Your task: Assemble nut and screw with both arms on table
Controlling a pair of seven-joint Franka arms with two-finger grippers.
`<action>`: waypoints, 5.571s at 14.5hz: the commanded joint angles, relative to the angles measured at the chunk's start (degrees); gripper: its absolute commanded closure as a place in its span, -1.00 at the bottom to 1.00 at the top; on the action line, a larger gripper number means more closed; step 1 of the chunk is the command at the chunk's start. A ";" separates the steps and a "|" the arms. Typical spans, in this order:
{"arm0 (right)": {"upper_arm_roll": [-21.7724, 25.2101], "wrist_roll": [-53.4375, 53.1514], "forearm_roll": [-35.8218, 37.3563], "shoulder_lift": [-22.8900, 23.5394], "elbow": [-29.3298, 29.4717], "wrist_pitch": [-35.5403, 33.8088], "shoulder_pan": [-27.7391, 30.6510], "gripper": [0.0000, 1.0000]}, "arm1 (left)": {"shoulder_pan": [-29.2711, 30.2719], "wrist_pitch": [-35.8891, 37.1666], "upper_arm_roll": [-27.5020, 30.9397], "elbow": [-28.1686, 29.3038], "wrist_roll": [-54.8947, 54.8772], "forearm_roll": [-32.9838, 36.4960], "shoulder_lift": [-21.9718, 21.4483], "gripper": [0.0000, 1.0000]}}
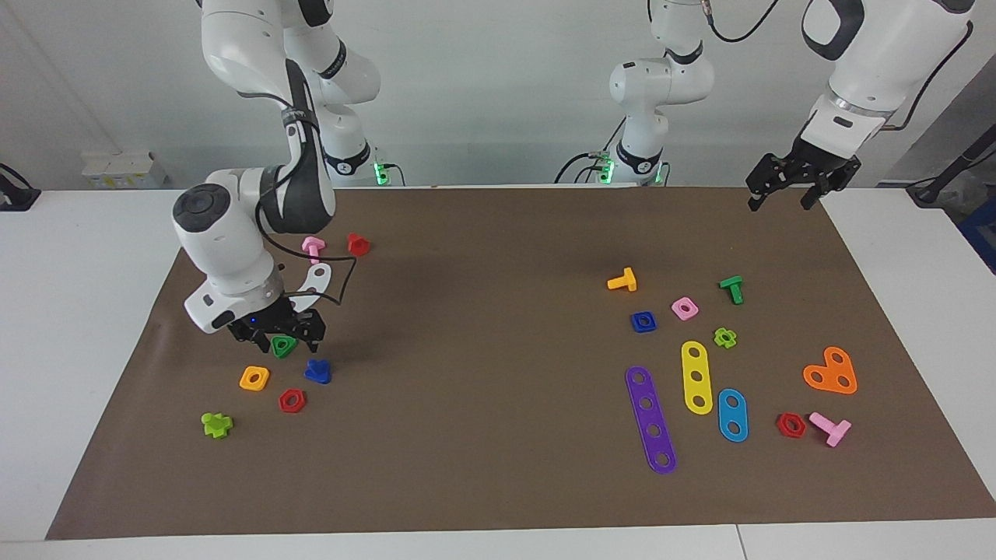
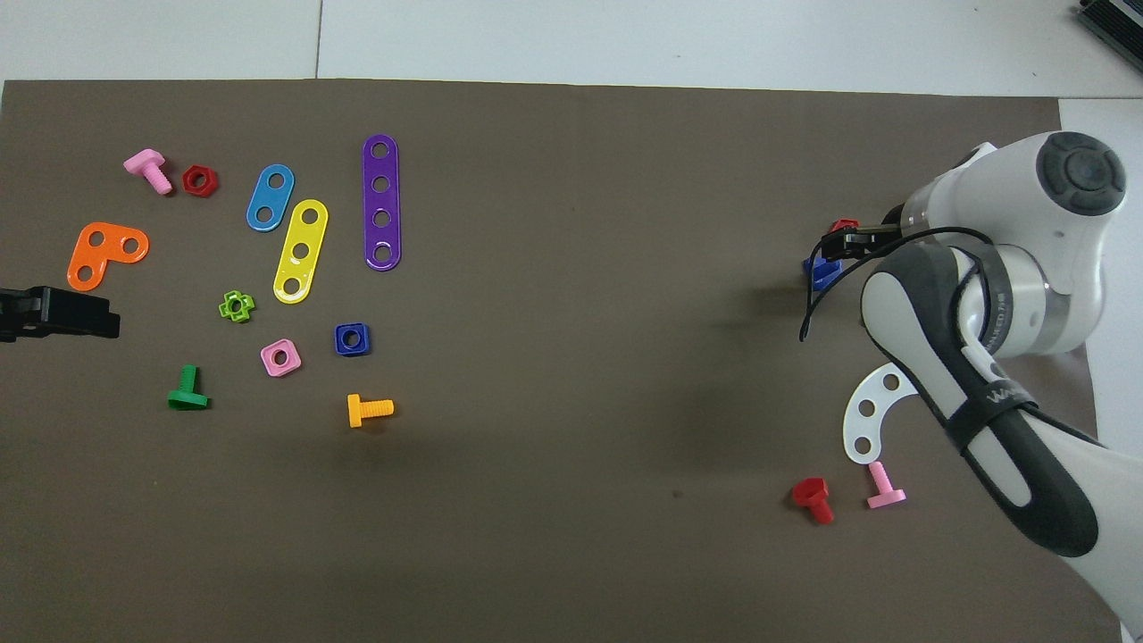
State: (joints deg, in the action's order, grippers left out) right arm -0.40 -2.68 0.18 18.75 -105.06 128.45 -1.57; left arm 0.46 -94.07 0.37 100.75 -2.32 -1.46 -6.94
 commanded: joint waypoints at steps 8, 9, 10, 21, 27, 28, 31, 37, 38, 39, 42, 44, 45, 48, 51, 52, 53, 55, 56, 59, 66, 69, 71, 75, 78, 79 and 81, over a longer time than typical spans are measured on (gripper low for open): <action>-0.22 5.05 -0.36 3.05 -2.70 5.84 -0.98 -0.46 | 0.07 0.47 0.07 0.76 0.21 0.41 -0.97 -1.00; -0.22 5.23 -0.27 2.96 -2.79 5.84 -0.54 -0.45 | 0.07 0.47 0.07 0.76 0.21 0.41 -1.06 -1.00; -0.22 6.01 -0.27 2.96 -2.87 5.84 -0.28 -0.36 | 0.07 0.47 0.07 0.76 0.21 0.41 -0.97 -1.00; -0.13 -5.20 -0.10 1.38 -1.56 5.32 -4.91 1.00 | 0.07 0.47 0.07 0.76 0.21 0.41 -0.97 -1.00; -0.13 -27.69 0.25 1.38 -0.50 5.49 -16.24 1.00 | 0.07 0.47 0.07 0.76 0.21 0.41 -0.97 -1.00; -0.13 -31.99 0.26 1.47 -0.50 5.49 -18.71 1.00 | 0.07 0.47 0.07 0.76 0.21 0.41 -0.97 -1.00; -0.13 -40.89 2.09 1.38 -0.41 5.58 -24.25 1.00 | 0.07 0.47 0.07 0.76 0.21 0.41 -0.97 -1.00; -0.22 -51.01 4.21 3.75 3.28 6.19 -30.15 1.00 | 0.07 0.47 0.07 0.76 0.21 0.41 -0.97 -1.00; -0.22 -51.72 4.12 5.06 4.41 6.11 -31.46 1.00 | 0.07 0.47 0.07 0.76 0.21 0.41 -0.97 -1.00; -0.22 -52.59 4.30 6.38 6.25 6.02 -32.00 1.00 | 0.07 0.47 0.07 0.76 0.21 0.41 -0.97 -1.00; -0.22 -53.04 4.83 7.62 7.32 6.11 -33.14 1.00 | 0.07 0.47 0.07 0.76 0.21 0.41 -1.06 -1.00; -0.31 -52.43 4.91 7.62 7.32 6.20 -33.06 1.00 | 0.07 0.47 0.07 0.76 0.21 0.41 -0.97 -1.00; -0.31 -52.43 5.00 7.62 7.23 6.11 -33.23 1.00 | 0.07 0.47 0.07 0.76 0.21 0.41 -0.97 -1.00; -0.31 -52.25 5.00 7.62 6.45 5.93 -33.67 1.00 | 0.07 0.47 0.07 0.76 0.21 0.41 -0.97 -1.00; -0.31 -52.25 5.00 7.62 6.35 5.41 -33.67 1.00 | -0.19 0.47 -0.02 0.76 0.47 0.41 -0.97 -1.00; -0.31 -52.16 5.00 7.62 6.35 5.32 -33.67 -0.15 | -0.63 0.56 -0.10 0.76 0.21 0.41 -0.97 -1.00; -0.22 -52.08 5.18 7.45 6.27 5.23 -33.67 -0.99 | -0.90 0.38 -0.28 0.94 0.56 0.41 -1.06 -1.00; -0.22 -51.81 5.18 6.14 6.27 4.71 -32.89 -1.00 | -0.90 -0.50 -0.46 0.85 0.04 0.32 -1.06 -1.00; -0.22 -51.81 5.18 4.65 6.27 4.09 -31.92 -1.00 | -0.90 -0.76 -0.46 0.85 0.12 -0.03 -0.97 -1.00; -0.30 -49.63 5.09 -0.27 6.27 1.20 -26.66 -1.00 | -1.07 -2.34 -0.63 2.78 0.29 -0.30 -1.24 -1.00; -0.31 -32.15 4.74 -10.82 6.44 -8.81 -14.00 -1.00 | -8.80 -13.03 -0.54 7.16 8.80 -0.39 8.68 -0.97; -0.31 -23.45 4.48 -15.13 6.35 -16.28 -8.82 -1.00 | -10.13 -28.58 -0.54 18.56 12.43 -0.39 9.40 -0.94; -0.31 -18.44 3.95 -17.15 6.44 -19.19 -5.56 -1.00 | -11.26 -34.14 -0.54 21.85 14.60 -0.39 11.75 -0.90; -0.13 -13.76 3.95 -19.01 7.05 -24.73 -2.47 -1.00 | -14.52 -39.87 -0.54 22.99 19.11 -0.39 15.90 -0.82; -0.04 -13.75 3.07 -18.84 10.03 -28.95 -2.38 -1.00 | -14.61 -42.85 -0.54 23.00 18.41 -0.30 18.27 -0.76; -0.13 -13.84 2.72 -18.49 11.09 -29.66 -2.38 -1.00 | -14.52 -43.99 -0.54 23.00 17.36 -0.30 19.23 -0.72; -0.13 -13.84 1.49 -18.39 11.19 -29.32 -2.38 -1.00 | -14.44 -43.75 -0.46 23.00 14.37 -0.30 19.77 -0.65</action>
State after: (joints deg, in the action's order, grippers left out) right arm -0.07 -17.60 3.39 0.13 -95.05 100.13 -4.68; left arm -13.49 -136.08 -0.85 122.91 14.72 -1.50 12.22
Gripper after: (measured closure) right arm 0.000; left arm 0.137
